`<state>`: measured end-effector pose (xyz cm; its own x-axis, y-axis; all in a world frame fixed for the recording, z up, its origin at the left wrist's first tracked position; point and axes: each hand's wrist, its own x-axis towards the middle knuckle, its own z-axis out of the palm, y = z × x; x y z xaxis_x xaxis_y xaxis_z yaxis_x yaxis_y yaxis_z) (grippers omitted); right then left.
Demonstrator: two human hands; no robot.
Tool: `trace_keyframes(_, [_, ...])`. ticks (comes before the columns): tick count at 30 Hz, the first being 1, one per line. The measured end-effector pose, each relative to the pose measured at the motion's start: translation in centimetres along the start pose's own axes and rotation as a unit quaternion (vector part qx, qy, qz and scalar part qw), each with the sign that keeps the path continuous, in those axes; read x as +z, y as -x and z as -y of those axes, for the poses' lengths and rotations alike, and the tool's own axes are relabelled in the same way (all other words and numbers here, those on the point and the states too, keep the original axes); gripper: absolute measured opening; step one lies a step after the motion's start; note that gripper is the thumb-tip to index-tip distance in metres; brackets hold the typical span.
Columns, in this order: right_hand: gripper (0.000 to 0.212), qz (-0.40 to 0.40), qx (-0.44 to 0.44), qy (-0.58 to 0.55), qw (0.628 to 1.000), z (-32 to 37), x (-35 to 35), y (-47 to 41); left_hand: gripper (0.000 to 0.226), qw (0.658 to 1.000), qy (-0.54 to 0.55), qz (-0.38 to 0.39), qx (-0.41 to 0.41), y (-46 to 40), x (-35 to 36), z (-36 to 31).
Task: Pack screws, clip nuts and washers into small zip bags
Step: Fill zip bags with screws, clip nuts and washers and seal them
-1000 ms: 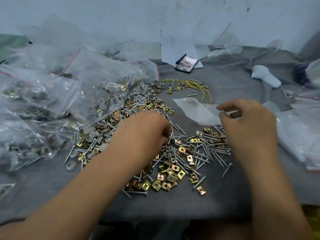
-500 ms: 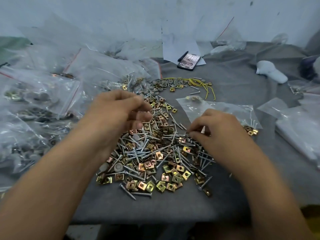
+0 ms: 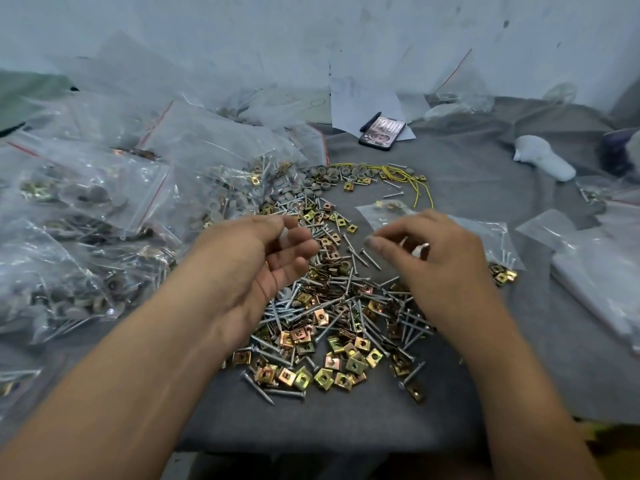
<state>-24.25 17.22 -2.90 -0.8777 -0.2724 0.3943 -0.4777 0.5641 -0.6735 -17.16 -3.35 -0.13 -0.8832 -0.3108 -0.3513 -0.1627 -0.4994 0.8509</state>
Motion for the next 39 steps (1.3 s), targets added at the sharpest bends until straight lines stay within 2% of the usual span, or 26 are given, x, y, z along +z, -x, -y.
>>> trace_keyframes(2, [0.01, -0.035, -0.033, -0.111, 0.993, 1.4, -0.1, 0.0, 0.026, 0.999, -0.03, 0.004, -0.02, 0.3, 0.6, 0.6])
trace_keyframes(3, [0.013, -0.026, -0.055, -0.139, 0.988, 2.2, 0.0, -0.1, 0.028, 0.999, -0.035, 0.013, -0.039, 0.4, 0.9, 0.8])
trace_keyframes(6, [0.018, 0.033, -0.107, -0.142, 0.983, 4.1, 0.8, -0.2, 0.026, 0.994, -0.004, 0.059, -0.091, 0.6, 1.7, 1.0])
trace_keyframes(8, [0.018, 0.055, -0.099, -0.132, 0.985, 4.1, 1.4, -0.4, 0.022, 0.991, 0.03, 0.075, -0.111, 0.6, 1.7, 0.8])
trace_keyframes(10, [0.018, 0.047, -0.07, -0.091, 0.992, 3.3, 1.6, -0.7, 0.02, 0.986, 0.075, 0.076, -0.131, 0.6, 1.5, 0.4])
trace_keyframes(12, [0.016, 0.041, -0.029, 0.017, 0.999, 2.2, 1.8, -1.2, 0.023, 0.982, 0.119, 0.073, -0.13, 0.6, 1.2, 0.1])
trace_keyframes(15, [0.009, 0.097, 0.05, 0.157, 0.981, 1.8, 2.5, -1.7, 0.031, 0.979, 0.163, 0.075, -0.092, 0.7, 1.0, -0.3])
trace_keyframes(17, [0.01, 0.113, 0.073, 0.172, 0.976, 1.9, 2.9, -1.8, 0.034, 0.976, 0.186, 0.082, -0.075, 0.9, 1.1, -0.4])
trace_keyframes(25, [0.011, 0.159, 0.05, 0.213, 0.963, 2.1, 2.4, -1.6, 0.033, 0.973, 0.21, 0.082, -0.048, 1.6, 1.3, -0.7])
trace_keyframes(27, [0.009, 0.153, 0.044, 0.178, 0.971, 2.1, 2.2, -1.3, 0.037, 0.972, 0.22, 0.075, -0.047, 1.7, 1.2, -0.8])
trace_keyframes(30, [0.001, 0.07, 0.044, 0.018, 0.996, 2.1, 1.7, -1.0, 0.046, 0.969, 0.229, 0.071, -0.058, 1.7, 1.2, -0.7])
trace_keyframes(32, [0.008, 0.017, 0.032, -0.076, 0.996, 2.5, 1.4, -0.8, 0.051, 0.965, 0.245, 0.068, -0.066, 1.6, 1.3, -0.6])
trace_keyframes(34, [0.012, 0.0, 0.019, -0.155, 0.988, 3.1, 1.3, -0.7, 0.054, 0.961, 0.263, 0.061, -0.062, 1.5, 1.3, -0.5])
trace_keyframes(39, [0.013, -0.017, -0.025, -0.193, 0.981, 4.4, 1.7, -0.4, 0.054, 0.961, 0.263, 0.057, -0.058, 1.2, 1.1, -0.1])
